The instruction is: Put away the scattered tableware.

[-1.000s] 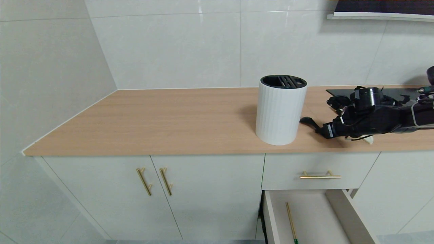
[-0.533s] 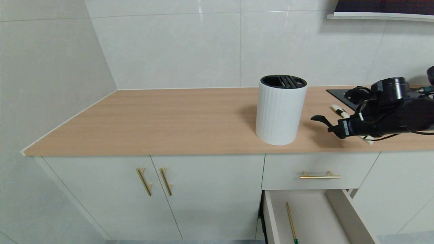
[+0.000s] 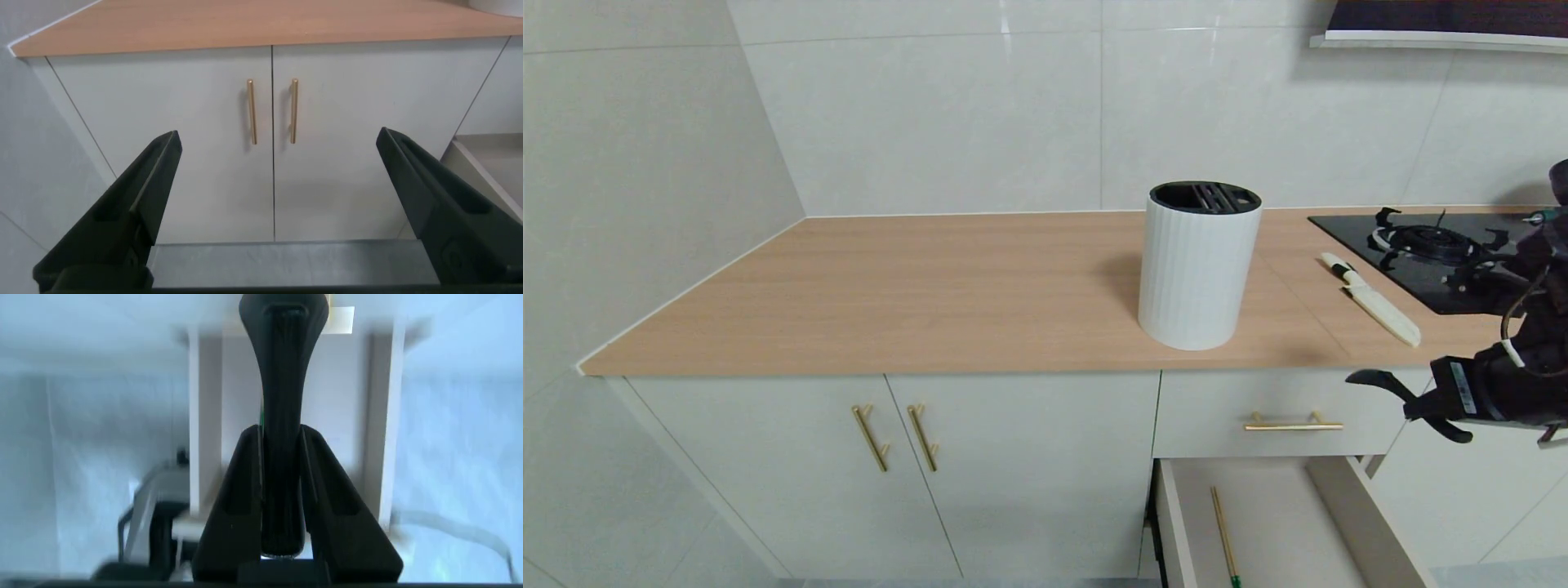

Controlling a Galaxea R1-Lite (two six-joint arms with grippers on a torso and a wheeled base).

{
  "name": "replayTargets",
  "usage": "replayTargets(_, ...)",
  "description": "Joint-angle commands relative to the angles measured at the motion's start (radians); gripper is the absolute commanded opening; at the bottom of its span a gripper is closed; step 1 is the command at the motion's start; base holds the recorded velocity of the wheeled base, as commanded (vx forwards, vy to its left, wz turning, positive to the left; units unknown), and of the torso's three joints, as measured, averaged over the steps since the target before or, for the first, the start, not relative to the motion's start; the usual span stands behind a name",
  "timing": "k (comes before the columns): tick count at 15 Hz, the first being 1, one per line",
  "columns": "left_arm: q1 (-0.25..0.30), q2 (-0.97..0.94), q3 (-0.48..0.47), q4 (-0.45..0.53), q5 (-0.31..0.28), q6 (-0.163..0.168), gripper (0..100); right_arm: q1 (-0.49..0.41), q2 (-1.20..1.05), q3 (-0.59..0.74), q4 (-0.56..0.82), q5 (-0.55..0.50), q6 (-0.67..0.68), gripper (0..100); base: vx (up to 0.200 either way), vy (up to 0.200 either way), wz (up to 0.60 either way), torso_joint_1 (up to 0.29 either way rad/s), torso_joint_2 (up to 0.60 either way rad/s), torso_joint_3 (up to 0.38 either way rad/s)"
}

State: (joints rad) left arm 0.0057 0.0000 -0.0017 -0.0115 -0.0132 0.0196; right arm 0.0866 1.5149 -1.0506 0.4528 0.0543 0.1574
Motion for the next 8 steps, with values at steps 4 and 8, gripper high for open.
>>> replayTargets(4,0.0,0.0,0.0,-0.001,0.001,0.0,100,0.081,-0.018,0.162,-0.052,-0.044,0.059,0,0.0,0.0,0.0,-0.024,0.06,0.04)
replayTargets(8,0.0,0.0,0.0,-0.001,-0.001,0.0,100,0.082,0.034,0.199,-0.092,-0.051,0.057,0,0.0,0.0,0.0,-0.15,0.42,0.262)
